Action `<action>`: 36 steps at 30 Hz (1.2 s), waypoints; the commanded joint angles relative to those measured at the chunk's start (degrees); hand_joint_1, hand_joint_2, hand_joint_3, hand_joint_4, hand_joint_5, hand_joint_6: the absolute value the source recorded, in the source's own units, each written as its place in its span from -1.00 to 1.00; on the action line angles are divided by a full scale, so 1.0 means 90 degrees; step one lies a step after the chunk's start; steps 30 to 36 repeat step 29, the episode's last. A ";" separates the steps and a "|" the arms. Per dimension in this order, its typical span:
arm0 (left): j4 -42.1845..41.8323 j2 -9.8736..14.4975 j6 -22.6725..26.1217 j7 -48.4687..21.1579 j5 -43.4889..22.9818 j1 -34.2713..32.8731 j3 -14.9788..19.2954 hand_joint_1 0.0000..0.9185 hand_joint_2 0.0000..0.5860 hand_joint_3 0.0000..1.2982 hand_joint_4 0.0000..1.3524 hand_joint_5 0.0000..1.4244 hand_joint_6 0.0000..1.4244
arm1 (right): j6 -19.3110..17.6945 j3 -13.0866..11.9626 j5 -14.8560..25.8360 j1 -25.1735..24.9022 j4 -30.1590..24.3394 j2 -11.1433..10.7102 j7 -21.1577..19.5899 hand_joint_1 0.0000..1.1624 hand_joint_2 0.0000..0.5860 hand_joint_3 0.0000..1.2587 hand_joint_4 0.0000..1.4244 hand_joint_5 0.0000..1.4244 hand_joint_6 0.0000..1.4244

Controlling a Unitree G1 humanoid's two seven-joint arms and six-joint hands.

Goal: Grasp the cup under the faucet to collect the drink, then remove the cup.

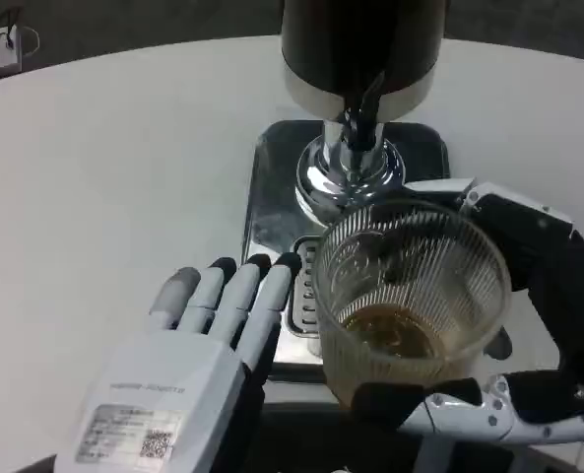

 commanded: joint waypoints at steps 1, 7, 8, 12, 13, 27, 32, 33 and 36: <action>0.0030 -0.0100 -0.0041 0.0161 0.0190 -0.0013 0.0085 -1.00 -0.75 -1.00 -1.00 -1.00 -1.00 | -0.0429 0.0144 -0.0177 -0.0132 -0.0095 -0.0011 0.0013 0.92 -0.62 0.34 0.49 0.62 0.99; 0.0030 -0.0168 -0.0016 0.0123 0.0185 -0.0036 0.0058 -1.00 -0.75 -1.00 -1.00 -1.00 -1.00 | -0.0197 0.0208 -0.0323 -0.0086 0.0002 -0.0007 0.0004 0.93 -0.62 0.34 0.49 0.62 1.00; 0.0140 -0.0223 -0.0069 0.0250 0.0255 -0.0021 0.0038 -1.00 -0.75 -1.00 -1.00 -1.00 -1.00 | -0.0409 0.0250 -0.0351 -0.0096 -0.0104 0.0059 -0.0048 0.93 -0.61 0.34 0.49 0.62 1.00; 0.0177 -0.0338 -0.0044 0.0297 0.0439 0.0006 -0.0023 -1.00 -0.76 -1.00 -1.00 -1.00 -1.00 | -0.0271 0.0274 -0.0438 -0.0111 -0.0135 0.0171 -0.0126 0.93 -0.61 0.34 0.49 0.62 1.00; 0.0185 -0.0362 -0.0041 0.0303 0.0471 0.0004 -0.0039 -1.00 -0.76 -1.00 -1.00 -1.00 -1.00 | -0.0229 0.0288 -0.0453 -0.0121 -0.0143 0.0211 -0.0139 0.93 -0.61 0.34 0.49 0.62 1.00; 0.0188 -0.0456 -0.0058 0.0272 0.0452 0.0044 -0.0053 -1.00 -0.76 -1.00 -1.00 -1.00 -1.00 | -0.0265 0.0277 -0.0580 -0.0017 -0.0213 0.0373 -0.0114 0.93 -0.61 0.34 0.49 0.62 1.00; 0.0184 -0.0455 -0.0061 0.0276 0.0441 0.0055 -0.0050 -1.00 -0.76 -1.00 -1.00 -1.00 -1.00 | -0.0273 0.0262 -0.0569 0.0030 -0.0229 0.0372 -0.0113 0.93 -0.61 0.34 0.49 0.62 1.00; 0.0184 -0.0455 -0.0061 0.0276 0.0441 0.0055 -0.0050 -1.00 -0.76 -1.00 -1.00 -1.00 -1.00 | -0.0273 0.0262 -0.0569 0.0030 -0.0229 0.0372 -0.0113 0.93 -0.61 0.34 0.49 0.62 1.00; 0.0184 -0.0455 -0.0061 0.0276 0.0441 0.0055 -0.0050 -1.00 -0.76 -1.00 -1.00 -1.00 -1.00 | -0.0273 0.0262 -0.0569 0.0030 -0.0229 0.0372 -0.0113 0.93 -0.61 0.34 0.49 0.62 1.00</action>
